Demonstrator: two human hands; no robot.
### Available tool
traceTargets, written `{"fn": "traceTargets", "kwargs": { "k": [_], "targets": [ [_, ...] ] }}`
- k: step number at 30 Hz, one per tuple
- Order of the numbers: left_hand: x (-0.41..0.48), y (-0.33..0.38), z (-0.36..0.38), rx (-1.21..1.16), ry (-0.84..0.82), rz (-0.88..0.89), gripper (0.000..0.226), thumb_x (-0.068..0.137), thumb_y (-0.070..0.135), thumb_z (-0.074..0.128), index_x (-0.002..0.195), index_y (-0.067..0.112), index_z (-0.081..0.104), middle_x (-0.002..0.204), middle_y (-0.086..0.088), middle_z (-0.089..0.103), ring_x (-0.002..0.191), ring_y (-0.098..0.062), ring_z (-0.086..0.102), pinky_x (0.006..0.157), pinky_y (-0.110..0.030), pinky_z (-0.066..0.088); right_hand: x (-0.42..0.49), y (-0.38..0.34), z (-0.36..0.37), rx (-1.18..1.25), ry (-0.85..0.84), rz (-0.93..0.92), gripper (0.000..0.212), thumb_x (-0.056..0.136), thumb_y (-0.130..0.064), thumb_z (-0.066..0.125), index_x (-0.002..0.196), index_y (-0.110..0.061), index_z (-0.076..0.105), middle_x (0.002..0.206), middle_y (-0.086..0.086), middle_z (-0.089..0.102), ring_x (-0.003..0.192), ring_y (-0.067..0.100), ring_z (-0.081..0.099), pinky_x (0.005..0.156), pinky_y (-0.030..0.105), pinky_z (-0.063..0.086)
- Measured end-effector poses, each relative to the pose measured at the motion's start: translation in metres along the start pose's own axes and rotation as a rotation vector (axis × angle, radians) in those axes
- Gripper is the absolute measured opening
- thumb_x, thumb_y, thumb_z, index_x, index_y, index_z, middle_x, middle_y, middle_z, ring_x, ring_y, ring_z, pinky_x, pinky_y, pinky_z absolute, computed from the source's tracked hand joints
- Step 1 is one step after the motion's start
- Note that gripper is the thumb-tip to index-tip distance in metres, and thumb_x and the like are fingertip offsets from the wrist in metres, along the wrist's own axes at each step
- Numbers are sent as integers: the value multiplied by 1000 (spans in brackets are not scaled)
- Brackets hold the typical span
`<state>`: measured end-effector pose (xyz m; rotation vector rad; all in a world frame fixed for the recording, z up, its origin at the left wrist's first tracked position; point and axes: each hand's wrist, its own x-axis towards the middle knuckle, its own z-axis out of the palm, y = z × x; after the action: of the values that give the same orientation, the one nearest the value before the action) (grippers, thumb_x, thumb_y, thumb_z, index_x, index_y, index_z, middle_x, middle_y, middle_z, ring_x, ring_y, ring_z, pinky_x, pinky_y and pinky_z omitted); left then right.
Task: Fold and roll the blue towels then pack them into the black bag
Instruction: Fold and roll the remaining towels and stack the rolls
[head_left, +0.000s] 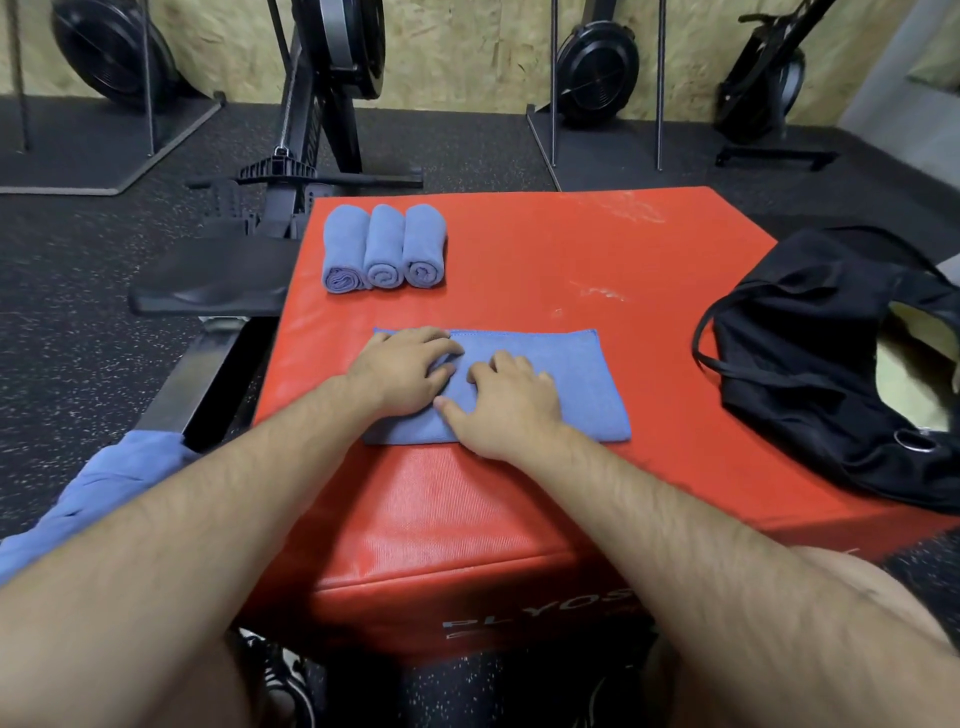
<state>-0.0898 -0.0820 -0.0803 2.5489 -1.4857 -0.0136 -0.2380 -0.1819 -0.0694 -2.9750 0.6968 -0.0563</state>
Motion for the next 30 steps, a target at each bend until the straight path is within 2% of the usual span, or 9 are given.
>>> {"fn": "traceTargets", "kwargs": {
  "k": [5,9,13,15,17,21,23,27,30],
  "targets": [
    [-13,4,-15,138,2,-61,38,93,60,48,122,39,60,110,4,54,109,-23,52,86,-38,33,4,31,-7,-12,-33,-105,50,88,-45,49,137,-33,52,139,-3,47,130,23,40,102,42,32],
    [-30,19,-17,1,-20,-28,33,89,58,55,105,31,66,90,11,50,97,-18,58,79,-34,34,9,76,-14,-65,19,-118,45,91,-37,50,135,-39,56,142,-8,49,132,22,38,105,40,29],
    [-48,30,-13,-24,26,74,30,88,50,64,104,25,68,93,8,49,97,-20,57,81,-34,44,-8,97,-17,98,111,-215,26,91,-33,58,115,-34,67,120,-9,58,113,23,45,95,40,40],
    [-55,31,-13,-112,19,160,22,86,44,67,97,25,67,95,5,55,94,-20,56,82,-37,48,-22,97,-20,228,78,-356,17,87,-25,64,102,-28,70,104,-6,59,96,17,48,90,40,44],
    [-63,30,-13,-242,-71,260,20,83,44,66,89,25,65,91,4,55,85,-14,54,80,-38,48,-40,96,-23,324,-20,-480,10,85,-24,71,94,-24,72,93,-4,59,85,11,51,85,37,47],
    [-80,19,-17,-284,-179,331,34,78,50,73,102,27,65,99,9,53,90,-7,48,82,-17,40,-63,98,-20,324,-169,-536,29,82,-39,78,105,-22,71,102,-5,59,95,7,52,87,21,40],
    [-85,11,-19,-252,-164,345,36,80,48,76,108,27,65,104,11,52,93,-6,46,84,-16,39,-63,102,-20,317,-173,-533,32,83,-37,78,109,-21,70,105,-5,58,96,5,50,87,18,37],
    [-91,7,-22,-240,-126,366,41,82,55,63,108,24,67,106,12,57,95,-6,51,91,-31,45,-66,101,-21,187,-70,-559,17,87,-26,69,102,-17,69,100,-2,62,93,17,59,84,33,47],
    [-95,7,-20,-227,-92,360,44,82,59,64,109,24,66,107,12,56,98,-5,51,92,-24,43,-68,99,-18,124,-21,-542,13,87,-22,61,97,-15,66,94,0,64,89,23,61,79,39,48]
  ]
}}
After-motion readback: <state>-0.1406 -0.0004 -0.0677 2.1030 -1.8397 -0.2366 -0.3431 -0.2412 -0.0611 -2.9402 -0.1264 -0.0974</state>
